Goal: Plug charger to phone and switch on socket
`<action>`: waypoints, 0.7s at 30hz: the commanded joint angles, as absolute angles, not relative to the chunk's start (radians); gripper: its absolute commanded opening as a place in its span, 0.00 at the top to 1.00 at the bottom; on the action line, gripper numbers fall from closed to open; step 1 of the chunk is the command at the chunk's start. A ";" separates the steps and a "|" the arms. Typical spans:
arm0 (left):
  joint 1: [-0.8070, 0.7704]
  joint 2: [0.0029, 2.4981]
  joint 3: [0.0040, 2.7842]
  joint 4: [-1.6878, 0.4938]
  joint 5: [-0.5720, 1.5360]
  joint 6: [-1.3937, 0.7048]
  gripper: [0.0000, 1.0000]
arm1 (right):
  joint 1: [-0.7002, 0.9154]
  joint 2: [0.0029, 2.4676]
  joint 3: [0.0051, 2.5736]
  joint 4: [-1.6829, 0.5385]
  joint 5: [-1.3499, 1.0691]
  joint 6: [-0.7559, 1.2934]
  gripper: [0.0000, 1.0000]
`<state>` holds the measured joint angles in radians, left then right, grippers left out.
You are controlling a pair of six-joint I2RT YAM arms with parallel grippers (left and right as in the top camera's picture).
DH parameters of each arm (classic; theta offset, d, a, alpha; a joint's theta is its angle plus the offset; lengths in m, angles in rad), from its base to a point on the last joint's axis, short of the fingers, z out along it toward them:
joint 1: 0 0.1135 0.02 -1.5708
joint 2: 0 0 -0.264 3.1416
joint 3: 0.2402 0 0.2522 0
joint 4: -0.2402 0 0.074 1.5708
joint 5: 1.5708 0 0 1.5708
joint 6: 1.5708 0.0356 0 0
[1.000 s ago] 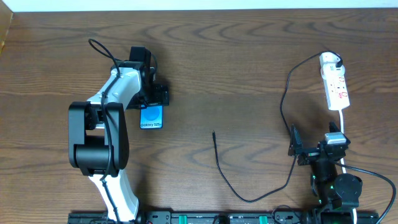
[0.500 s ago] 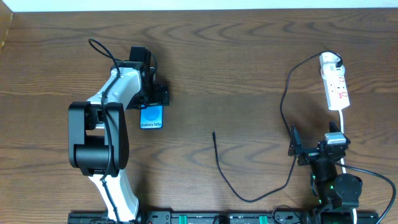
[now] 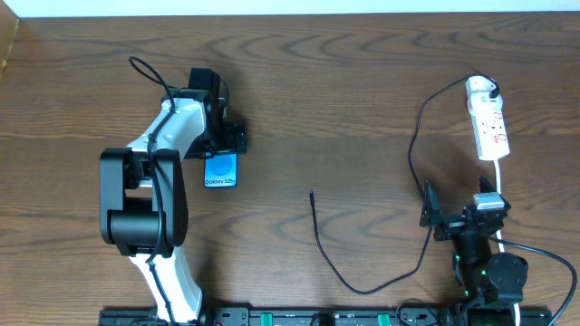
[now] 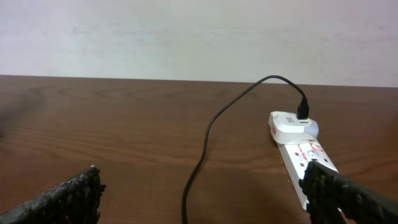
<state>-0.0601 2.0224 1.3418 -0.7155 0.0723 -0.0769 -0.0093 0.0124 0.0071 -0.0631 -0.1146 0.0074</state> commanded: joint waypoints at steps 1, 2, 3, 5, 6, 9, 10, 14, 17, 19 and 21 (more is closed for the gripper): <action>-0.057 2.033 1.356 -0.716 0.071 -0.064 0.01 | 0.000 0.007 0.006 -0.067 -0.111 0.010 0.01; -0.057 2.033 1.354 -0.715 0.071 -0.064 0.01 | 0.000 0.007 0.006 -0.067 -0.111 0.010 0.01; -0.057 2.033 1.352 -0.715 0.071 -0.064 0.01 | 0.000 0.007 0.006 -0.067 -0.111 0.010 0.01; -0.057 2.033 1.351 -0.716 0.071 -0.064 0.00 | 0.000 0.007 0.006 -0.067 -0.111 0.010 0.01; -0.057 2.033 1.351 -0.715 0.071 -0.064 0.00 | 0.000 0.007 0.006 -0.067 -0.111 0.010 0.01; -0.057 2.033 1.351 -0.715 0.071 -0.064 0.03 | 0.000 0.007 0.006 -0.067 -0.111 0.010 0.01; -0.057 2.033 1.351 -0.715 0.071 -0.064 0.03 | 0.000 0.007 0.006 -0.067 -0.111 0.010 0.01; -0.057 2.033 1.351 -0.712 0.071 -0.064 0.04 | 0.000 0.007 0.006 -0.067 -0.111 0.010 0.01; -0.057 2.033 1.351 -0.712 0.071 -0.064 0.04 | 0.000 0.007 0.006 -0.067 -0.111 0.010 0.01; -0.057 2.033 1.351 -0.712 0.071 -0.065 0.04 | 0.000 0.007 0.006 -0.067 -0.111 0.010 0.01; -0.057 2.033 1.351 -0.712 0.071 -0.064 0.05 | 0.000 0.007 0.006 -0.067 -0.111 0.010 0.01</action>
<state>-0.0601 2.0224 1.3418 -0.7124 0.0723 -0.0734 -0.0093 0.0124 0.0067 -0.0631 -0.1146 0.0074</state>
